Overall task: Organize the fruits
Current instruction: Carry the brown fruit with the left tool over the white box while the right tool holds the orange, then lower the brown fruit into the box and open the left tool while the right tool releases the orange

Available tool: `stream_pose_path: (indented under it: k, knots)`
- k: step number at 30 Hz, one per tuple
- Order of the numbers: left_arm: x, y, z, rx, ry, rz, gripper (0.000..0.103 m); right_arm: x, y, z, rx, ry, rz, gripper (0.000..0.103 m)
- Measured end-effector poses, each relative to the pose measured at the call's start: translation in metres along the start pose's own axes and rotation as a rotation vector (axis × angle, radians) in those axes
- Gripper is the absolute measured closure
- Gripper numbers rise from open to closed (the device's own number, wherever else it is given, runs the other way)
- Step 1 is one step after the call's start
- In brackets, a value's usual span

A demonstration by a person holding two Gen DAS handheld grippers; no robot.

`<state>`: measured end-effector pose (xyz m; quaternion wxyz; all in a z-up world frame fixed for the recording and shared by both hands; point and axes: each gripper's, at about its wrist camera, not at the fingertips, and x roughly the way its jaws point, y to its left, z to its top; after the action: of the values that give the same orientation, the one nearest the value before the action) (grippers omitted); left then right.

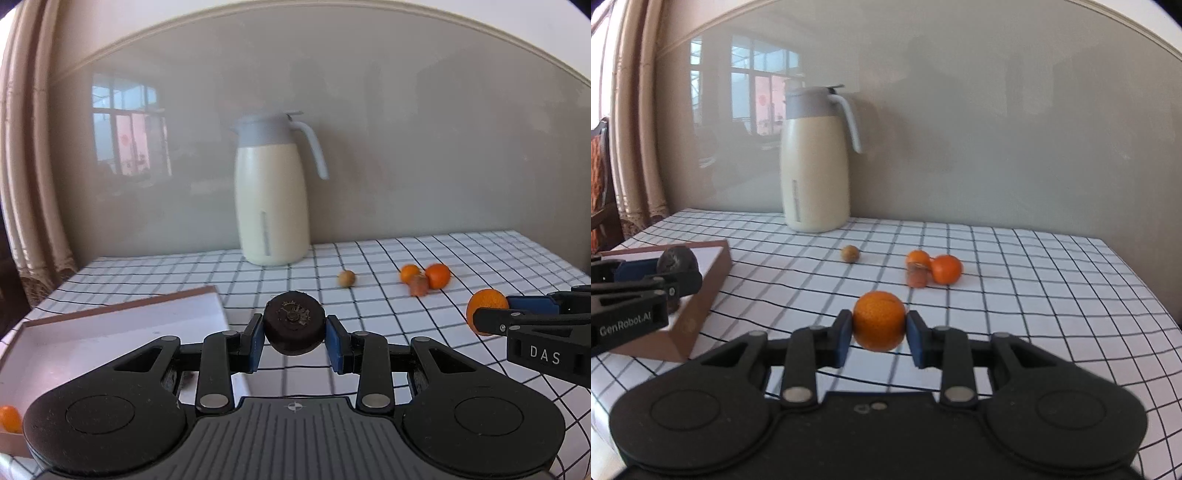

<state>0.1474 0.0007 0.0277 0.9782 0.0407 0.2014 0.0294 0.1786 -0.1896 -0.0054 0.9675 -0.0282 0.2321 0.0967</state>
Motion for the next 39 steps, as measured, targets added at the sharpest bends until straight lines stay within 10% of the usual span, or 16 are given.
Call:
stream_pose_path:
  k: [39]
  knots:
    - [-0.042,0.204,-0.036,-0.196,-0.028,0.367,0.068,0.001,0.182,0.043,-0.206,-0.163,0.342,0.080]
